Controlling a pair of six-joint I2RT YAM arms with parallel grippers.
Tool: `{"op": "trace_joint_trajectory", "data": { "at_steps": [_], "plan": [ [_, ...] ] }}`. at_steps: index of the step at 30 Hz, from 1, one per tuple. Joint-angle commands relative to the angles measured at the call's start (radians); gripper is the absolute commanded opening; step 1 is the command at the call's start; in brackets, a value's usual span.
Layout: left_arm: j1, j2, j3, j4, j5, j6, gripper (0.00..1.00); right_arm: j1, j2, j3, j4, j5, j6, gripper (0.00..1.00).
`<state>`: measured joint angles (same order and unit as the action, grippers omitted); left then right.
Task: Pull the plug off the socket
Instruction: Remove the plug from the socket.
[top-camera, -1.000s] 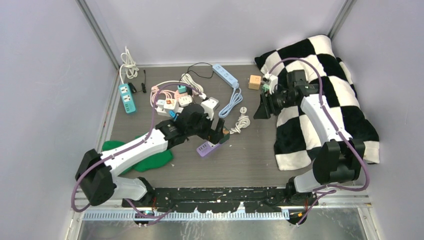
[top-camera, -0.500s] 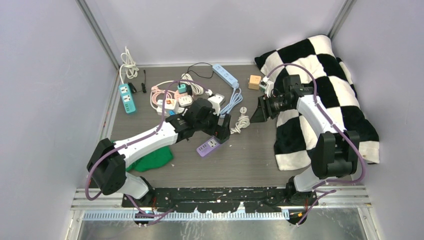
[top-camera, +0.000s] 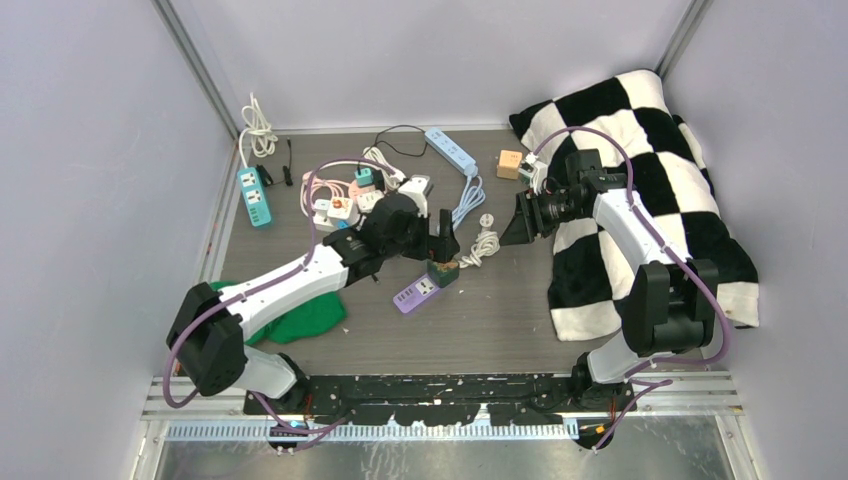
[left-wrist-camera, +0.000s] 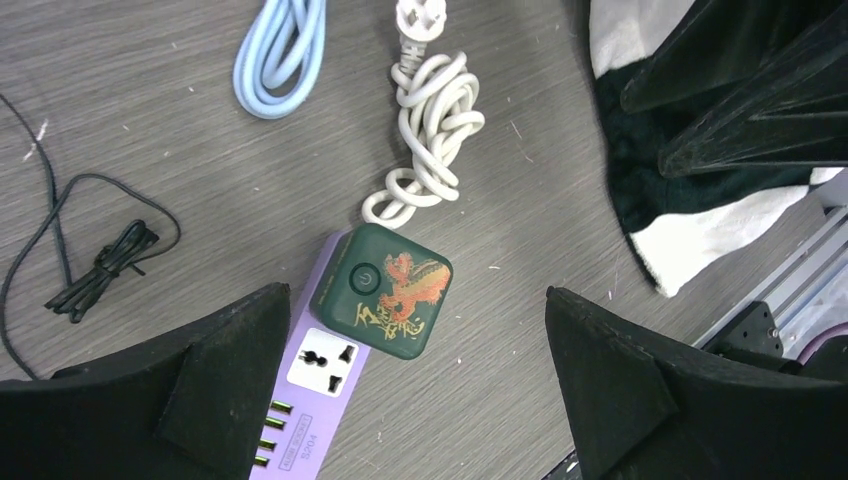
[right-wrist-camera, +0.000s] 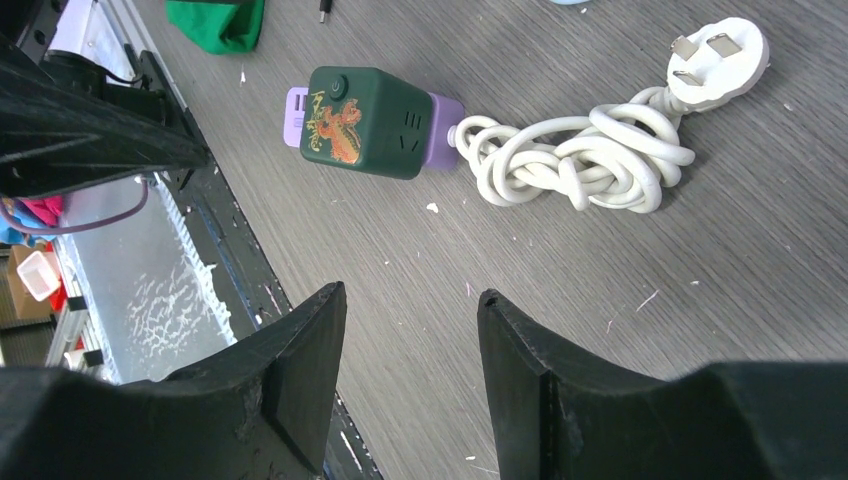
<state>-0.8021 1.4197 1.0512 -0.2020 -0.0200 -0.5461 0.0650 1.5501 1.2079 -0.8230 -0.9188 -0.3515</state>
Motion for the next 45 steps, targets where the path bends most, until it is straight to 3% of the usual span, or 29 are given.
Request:
{"op": "trace_joint_trajectory", "data": {
  "at_steps": [1,9,15,30,45],
  "plan": [
    [0.023,-0.065,-0.027,0.07,-0.024,-0.03,1.0,-0.001,0.0,0.037,0.01,-0.018,0.0,0.56],
    [0.029,-0.074,-0.041,0.04,0.093,0.118,1.0,-0.003,-0.018,0.029,0.002,0.007,-0.017,0.56],
    [0.024,-0.023,0.03,-0.048,0.108,0.203,0.99,-0.008,-0.012,0.027,0.002,0.008,-0.018,0.56],
    [-0.119,0.207,0.226,-0.23,-0.158,0.298,0.97,-0.012,0.01,0.035,-0.004,0.008,-0.022,0.56],
    [-0.123,0.316,0.261,-0.235,-0.116,0.288,0.75,-0.014,0.025,0.038,-0.013,0.008,-0.027,0.56]
  ]
}}
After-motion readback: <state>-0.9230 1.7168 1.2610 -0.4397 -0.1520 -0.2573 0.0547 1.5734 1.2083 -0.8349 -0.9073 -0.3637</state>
